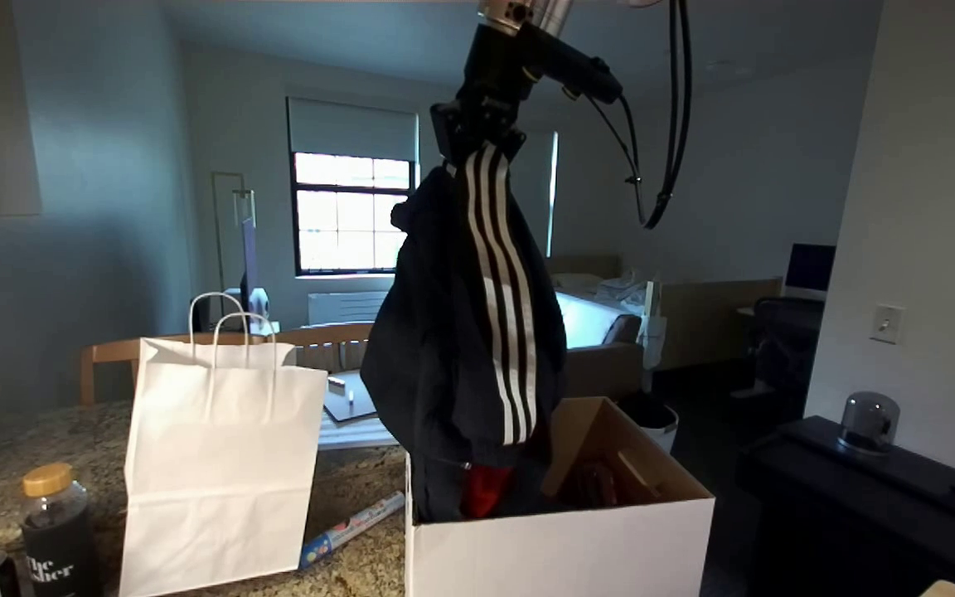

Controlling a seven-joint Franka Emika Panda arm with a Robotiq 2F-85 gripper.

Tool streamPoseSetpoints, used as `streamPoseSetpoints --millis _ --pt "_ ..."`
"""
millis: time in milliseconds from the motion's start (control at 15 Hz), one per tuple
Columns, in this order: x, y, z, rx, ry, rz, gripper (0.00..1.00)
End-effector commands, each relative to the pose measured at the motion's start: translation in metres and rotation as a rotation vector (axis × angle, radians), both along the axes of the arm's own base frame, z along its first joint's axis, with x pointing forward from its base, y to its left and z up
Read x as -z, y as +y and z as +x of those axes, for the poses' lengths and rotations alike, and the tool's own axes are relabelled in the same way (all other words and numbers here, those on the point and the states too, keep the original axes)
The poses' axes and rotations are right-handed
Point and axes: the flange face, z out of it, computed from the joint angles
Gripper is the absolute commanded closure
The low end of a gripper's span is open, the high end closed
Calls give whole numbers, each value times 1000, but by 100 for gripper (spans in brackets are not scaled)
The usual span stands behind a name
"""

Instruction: Take the jacket out of the box

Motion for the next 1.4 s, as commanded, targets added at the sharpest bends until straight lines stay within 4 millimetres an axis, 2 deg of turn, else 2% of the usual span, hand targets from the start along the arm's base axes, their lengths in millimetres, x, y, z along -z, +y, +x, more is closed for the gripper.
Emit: streamPoseSetpoints --millis 0,267,467,600,733,1000,1133,1267,1333 --pt "-10 18 0 -36 -46 44 95" --pt "-79 53 -18 -48 -204 133 95" --pt "-137 72 -41 -41 -314 214 95" --pt "-167 85 -59 -55 -379 251 95" --pt "-189 96 -76 -73 -433 273 95" --pt "-219 111 -102 -91 -515 313 95" --pt "-226 117 -113 -108 -542 319 95" --pt "-216 122 -111 -136 -526 336 95" --pt "-197 126 -102 -150 -517 336 95"
